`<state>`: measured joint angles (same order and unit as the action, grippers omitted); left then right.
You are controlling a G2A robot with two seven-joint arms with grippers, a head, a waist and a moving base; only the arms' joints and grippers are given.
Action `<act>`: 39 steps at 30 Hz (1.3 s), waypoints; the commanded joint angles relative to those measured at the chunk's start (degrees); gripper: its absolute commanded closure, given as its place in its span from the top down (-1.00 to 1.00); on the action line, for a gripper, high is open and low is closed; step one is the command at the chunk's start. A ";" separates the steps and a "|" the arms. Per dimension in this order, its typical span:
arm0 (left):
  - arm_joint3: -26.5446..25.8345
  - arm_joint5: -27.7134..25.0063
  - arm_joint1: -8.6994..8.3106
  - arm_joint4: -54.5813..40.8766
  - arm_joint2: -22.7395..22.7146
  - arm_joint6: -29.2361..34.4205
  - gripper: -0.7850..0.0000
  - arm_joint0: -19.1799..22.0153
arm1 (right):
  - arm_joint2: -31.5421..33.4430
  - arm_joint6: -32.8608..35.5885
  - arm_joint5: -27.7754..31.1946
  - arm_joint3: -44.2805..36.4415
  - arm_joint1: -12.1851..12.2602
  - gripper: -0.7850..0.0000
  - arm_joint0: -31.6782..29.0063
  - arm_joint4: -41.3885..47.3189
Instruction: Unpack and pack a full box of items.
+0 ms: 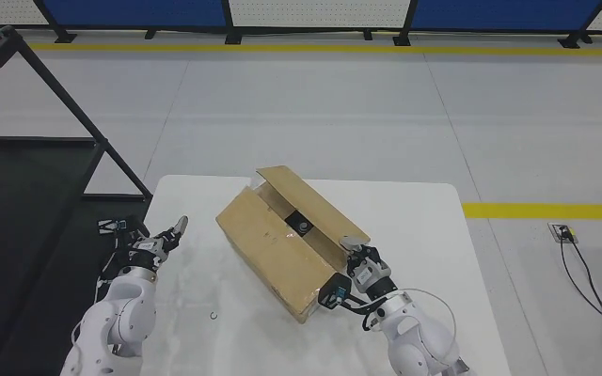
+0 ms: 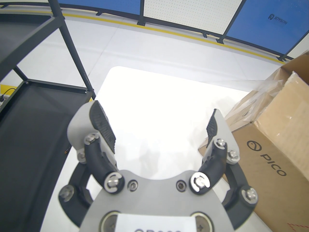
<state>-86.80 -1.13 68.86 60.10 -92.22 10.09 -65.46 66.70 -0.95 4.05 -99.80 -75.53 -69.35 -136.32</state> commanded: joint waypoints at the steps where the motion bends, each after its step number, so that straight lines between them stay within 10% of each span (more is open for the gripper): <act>1: 0.00 0.00 0.00 0.00 0.00 0.00 1.00 0.00 | 0.00 0.00 0.00 0.00 0.00 -1.00 0.00 0.00; 39: -0.21 -0.32 -0.02 -0.04 -0.01 -0.38 1.00 -0.34 | 0.40 -0.66 0.65 -0.87 0.12 -1.00 -1.01 0.05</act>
<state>-87.08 -1.31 68.86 60.10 -92.22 9.69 -65.91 67.00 -1.52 4.46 -100.45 -75.43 -70.22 -136.27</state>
